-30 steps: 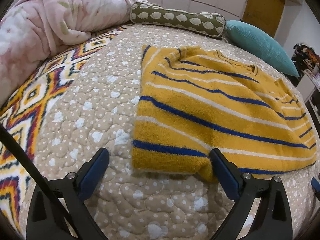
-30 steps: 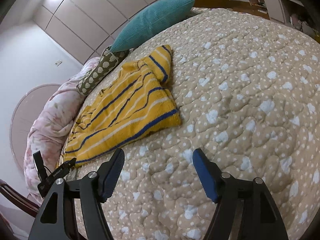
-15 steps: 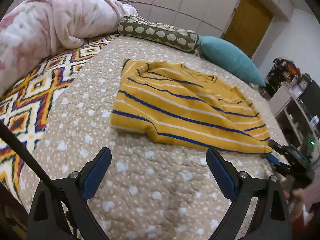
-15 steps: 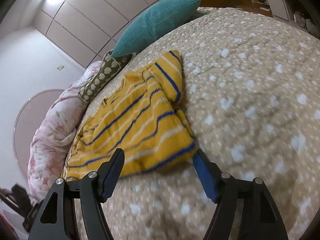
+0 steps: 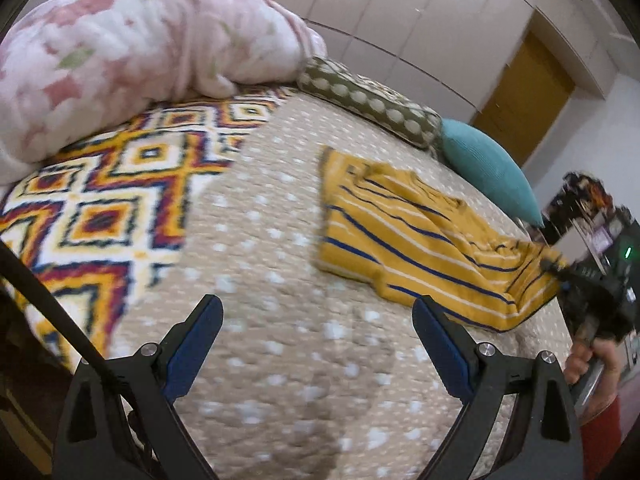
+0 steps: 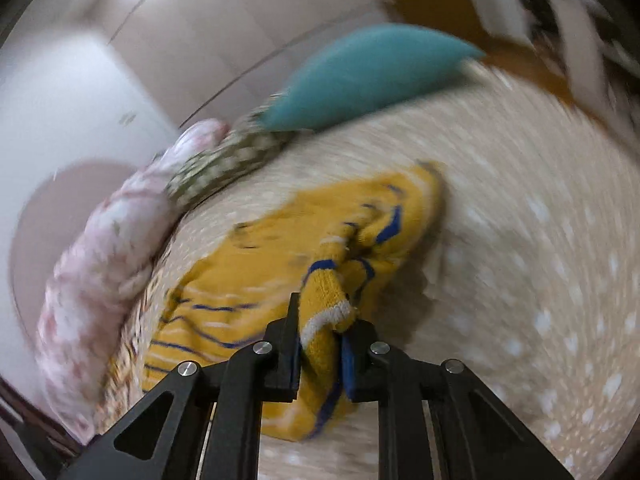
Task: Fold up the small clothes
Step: 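Grasp the folded sweater edge with the right tool and fold it over, then hold the sweater edge with the right tool and fold it lengthwise over the body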
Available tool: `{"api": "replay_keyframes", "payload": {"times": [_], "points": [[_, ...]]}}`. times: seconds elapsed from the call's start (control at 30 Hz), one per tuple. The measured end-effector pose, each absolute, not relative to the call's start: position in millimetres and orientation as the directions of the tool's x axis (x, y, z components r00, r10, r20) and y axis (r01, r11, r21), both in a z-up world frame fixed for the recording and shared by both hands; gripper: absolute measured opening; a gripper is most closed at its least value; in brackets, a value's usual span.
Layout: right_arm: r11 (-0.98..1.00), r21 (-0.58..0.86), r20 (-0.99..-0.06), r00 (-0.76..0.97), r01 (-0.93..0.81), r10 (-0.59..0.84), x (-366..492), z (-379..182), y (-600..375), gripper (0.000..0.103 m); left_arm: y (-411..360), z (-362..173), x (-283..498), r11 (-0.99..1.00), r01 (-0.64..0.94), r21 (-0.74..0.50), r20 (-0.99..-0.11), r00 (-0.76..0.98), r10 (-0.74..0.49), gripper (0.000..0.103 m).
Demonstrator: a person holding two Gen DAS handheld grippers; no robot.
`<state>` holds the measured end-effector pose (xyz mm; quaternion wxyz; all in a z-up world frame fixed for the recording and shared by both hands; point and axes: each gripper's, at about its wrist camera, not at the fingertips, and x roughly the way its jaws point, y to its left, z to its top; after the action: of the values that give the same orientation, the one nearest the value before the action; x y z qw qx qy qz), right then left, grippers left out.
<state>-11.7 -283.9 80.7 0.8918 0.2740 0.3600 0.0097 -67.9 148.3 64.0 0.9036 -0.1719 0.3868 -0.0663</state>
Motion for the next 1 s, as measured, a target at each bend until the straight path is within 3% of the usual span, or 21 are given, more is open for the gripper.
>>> {"api": "replay_keyframes", "payload": {"times": [0.2,0.3,0.4,0.53,0.73,0.93,1.0], "points": [[0.921,0.380,-0.636,0.698,-0.087,0.329,35,124,-152,0.017,200,65,-83,0.915,-0.089,-0.393,-0.651,0.729,-0.209,0.095],[0.924,0.313,-0.689,0.617,-0.219,0.380,52,111,-73,0.016,221,61,-91,0.910,-0.130,-0.394,-0.657,0.732,-0.180,0.095],[0.935,0.205,-0.771,0.541,-0.289,0.336,65,78,-14,0.016,240,54,-99,0.899,-0.165,-0.406,-0.662,0.732,-0.165,0.095],[0.944,0.171,-0.811,0.503,-0.282,0.298,72,51,8,0.017,256,51,-108,0.894,-0.192,-0.406,-0.663,0.735,-0.143,0.095],[0.936,0.146,-0.787,0.536,-0.320,0.306,65,73,11,0.016,257,52,-105,0.888,-0.192,-0.418,-0.657,0.739,-0.150,0.095],[0.907,0.182,-0.807,0.470,-0.381,0.359,62,56,34,0.017,246,61,-98,0.900,-0.168,-0.403,-0.652,0.742,-0.154,0.095],[0.890,0.228,-0.812,0.427,-0.395,0.397,63,42,30,0.022,242,67,-93,0.905,-0.154,-0.397,-0.648,0.745,-0.157,0.095]]}}
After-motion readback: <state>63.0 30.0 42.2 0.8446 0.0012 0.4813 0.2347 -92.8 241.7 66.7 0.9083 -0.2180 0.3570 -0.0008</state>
